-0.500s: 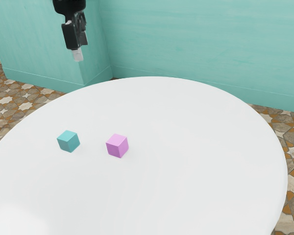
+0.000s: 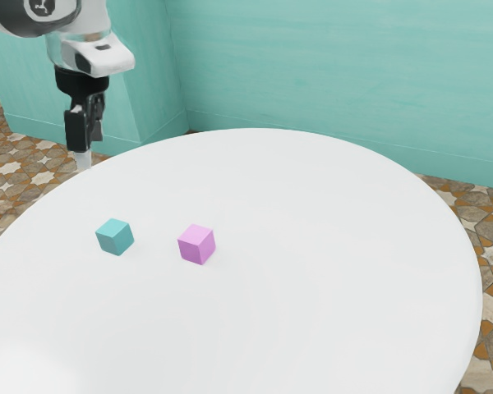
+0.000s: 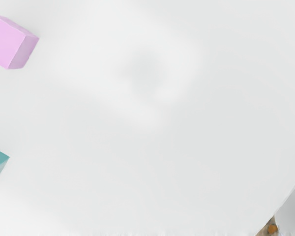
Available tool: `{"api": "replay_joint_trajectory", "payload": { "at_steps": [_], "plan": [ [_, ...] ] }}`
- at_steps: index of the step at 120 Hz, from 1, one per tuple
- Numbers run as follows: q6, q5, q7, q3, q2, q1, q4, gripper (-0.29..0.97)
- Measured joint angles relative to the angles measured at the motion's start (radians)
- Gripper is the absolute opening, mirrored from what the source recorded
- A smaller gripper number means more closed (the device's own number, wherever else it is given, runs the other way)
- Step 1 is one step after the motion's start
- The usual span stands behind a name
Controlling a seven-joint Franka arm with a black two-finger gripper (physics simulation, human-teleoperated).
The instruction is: Pick up the blue block with one arm, and put the blue block on the pink block with one arm
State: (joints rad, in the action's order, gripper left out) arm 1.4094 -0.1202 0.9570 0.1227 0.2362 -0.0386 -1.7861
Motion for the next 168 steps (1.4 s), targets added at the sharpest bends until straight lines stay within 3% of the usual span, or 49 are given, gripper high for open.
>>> {"api": "replay_joint_trajectory", "payload": {
  "at_steps": [30, 43, 61, 76, 111, 135, 168],
  "plan": [
    [0.151, -0.014, 0.203, -0.027, 0.003, -0.091, -0.162, 0.68],
    [0.278, -0.010, 0.338, -0.104, 0.007, -0.092, -0.280, 0.68],
    [0.469, -0.006, 0.501, -0.138, 0.011, -0.103, -0.368, 0.68],
    [0.614, 0.007, 0.611, -0.148, -0.052, -0.146, -0.411, 0.68],
    [0.805, 0.034, 0.794, -0.150, -0.293, -0.201, -0.302, 0.68],
    [0.847, 0.073, 0.877, -0.149, -0.397, -0.263, -0.249, 0.68],
    [0.868, 0.109, 0.954, -0.147, -0.544, -0.267, -0.117, 0.68]
  ]
}}
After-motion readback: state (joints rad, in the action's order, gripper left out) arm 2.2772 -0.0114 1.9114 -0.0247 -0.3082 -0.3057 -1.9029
